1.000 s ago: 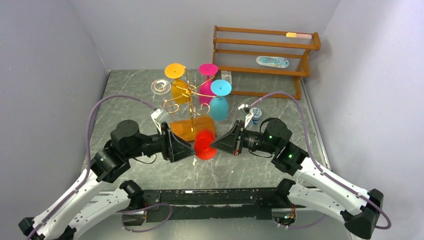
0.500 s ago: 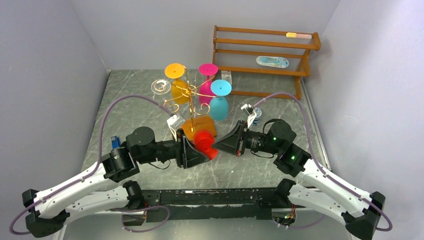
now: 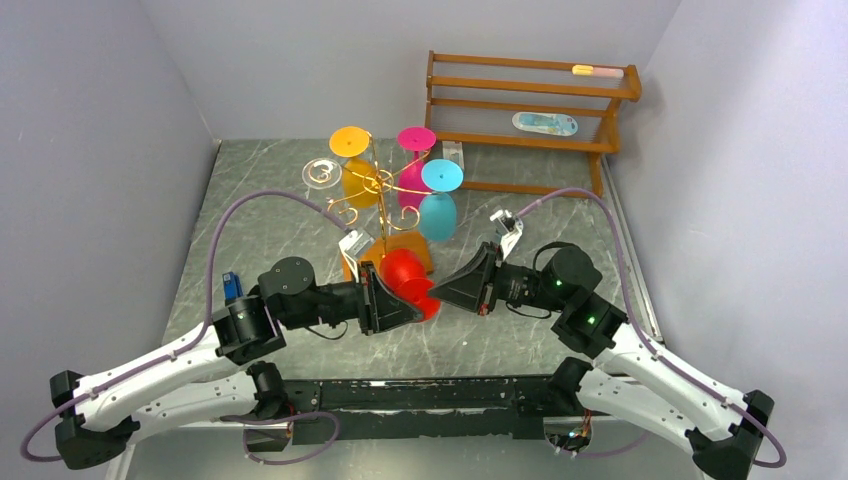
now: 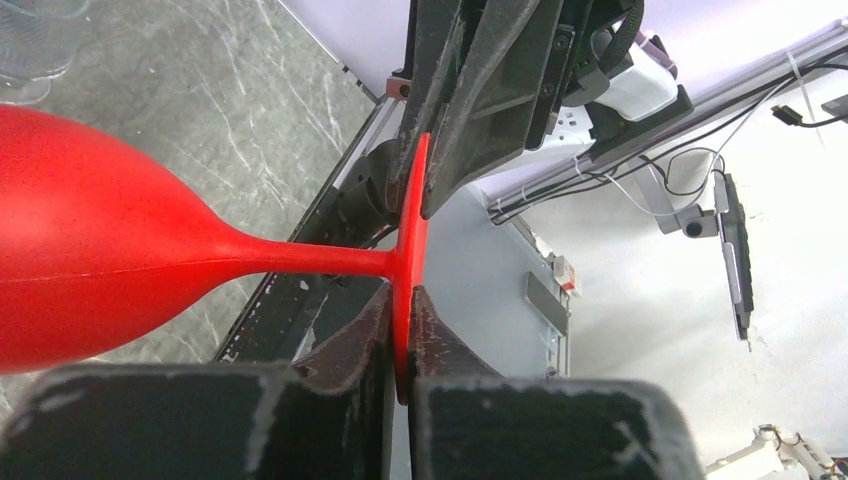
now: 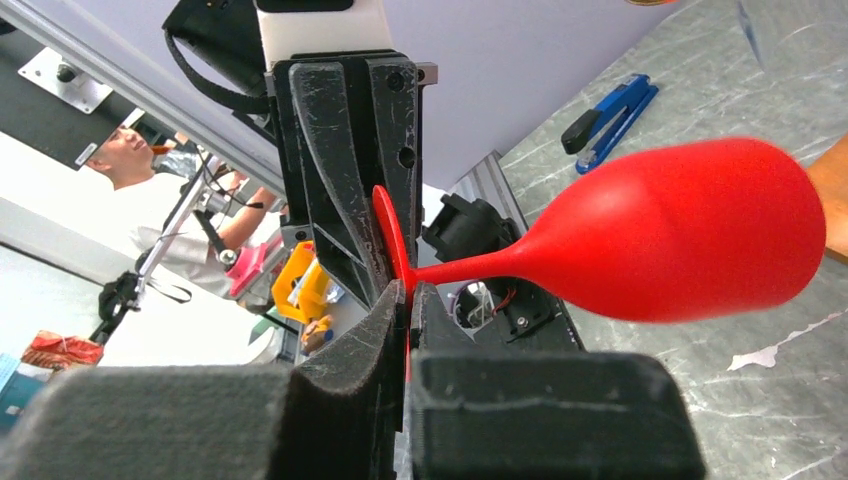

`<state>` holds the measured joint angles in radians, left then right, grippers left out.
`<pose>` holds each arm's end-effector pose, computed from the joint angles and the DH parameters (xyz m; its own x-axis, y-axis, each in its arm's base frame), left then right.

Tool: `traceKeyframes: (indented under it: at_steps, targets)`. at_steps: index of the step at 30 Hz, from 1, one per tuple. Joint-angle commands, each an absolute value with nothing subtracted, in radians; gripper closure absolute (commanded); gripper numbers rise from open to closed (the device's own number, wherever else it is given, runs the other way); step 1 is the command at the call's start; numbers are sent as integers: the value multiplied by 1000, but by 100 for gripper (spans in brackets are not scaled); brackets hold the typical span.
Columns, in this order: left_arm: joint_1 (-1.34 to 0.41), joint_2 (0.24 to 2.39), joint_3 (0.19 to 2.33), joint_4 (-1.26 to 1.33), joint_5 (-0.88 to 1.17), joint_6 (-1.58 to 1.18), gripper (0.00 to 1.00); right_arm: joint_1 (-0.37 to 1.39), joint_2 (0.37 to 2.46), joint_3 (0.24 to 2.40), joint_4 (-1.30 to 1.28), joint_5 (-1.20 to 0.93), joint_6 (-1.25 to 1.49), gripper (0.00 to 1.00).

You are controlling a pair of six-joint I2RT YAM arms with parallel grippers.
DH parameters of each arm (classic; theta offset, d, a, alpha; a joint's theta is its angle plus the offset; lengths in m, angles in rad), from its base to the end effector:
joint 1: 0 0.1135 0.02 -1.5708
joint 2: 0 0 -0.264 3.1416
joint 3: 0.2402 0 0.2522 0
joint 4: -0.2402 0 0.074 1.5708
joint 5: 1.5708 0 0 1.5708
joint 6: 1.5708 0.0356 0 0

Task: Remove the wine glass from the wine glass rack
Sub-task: Place the wine glass at the center of the board.

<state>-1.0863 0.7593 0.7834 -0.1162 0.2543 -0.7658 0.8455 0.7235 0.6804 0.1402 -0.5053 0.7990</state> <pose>0.0759 -0.1634 0.3511 -0.7054 -0.1001 -0.7017 0.6718 0.2216 -0.7068 0.1026 0.1417 0.3479 -0.6535 0.2082 -0.7278 -0.7256 0.1014 0.6806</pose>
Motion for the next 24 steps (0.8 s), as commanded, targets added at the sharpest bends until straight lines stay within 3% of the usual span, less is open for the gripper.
traceKeyframes:
  at_steps: [1, 4, 9, 11, 14, 20, 24]
  targets:
    - [-1104, 768, 789, -57, 246, -759, 95, 846, 721, 688, 139, -515, 774, 100]
    - [-1107, 771, 792, -69, 248, -752, 95, 847, 719, 701, 118, -514, 761, 100]
    - [-1109, 767, 798, -79, 260, -744, 95, 846, 727, 716, 100, -539, 750, 90]
    - [-1109, 766, 796, -72, 272, -743, 95, 846, 738, 731, 69, -526, 752, 79]
    - [-1109, 782, 798, -68, 308, -740, 95, 846, 759, 755, 39, -537, 740, 77]
    - [-1115, 793, 793, -30, 345, -741, 95, 846, 796, 779, 48, -610, 733, 78]
    - [-1117, 789, 792, -38, 324, -747, 95, 847, 826, 797, 43, -676, 731, 87]
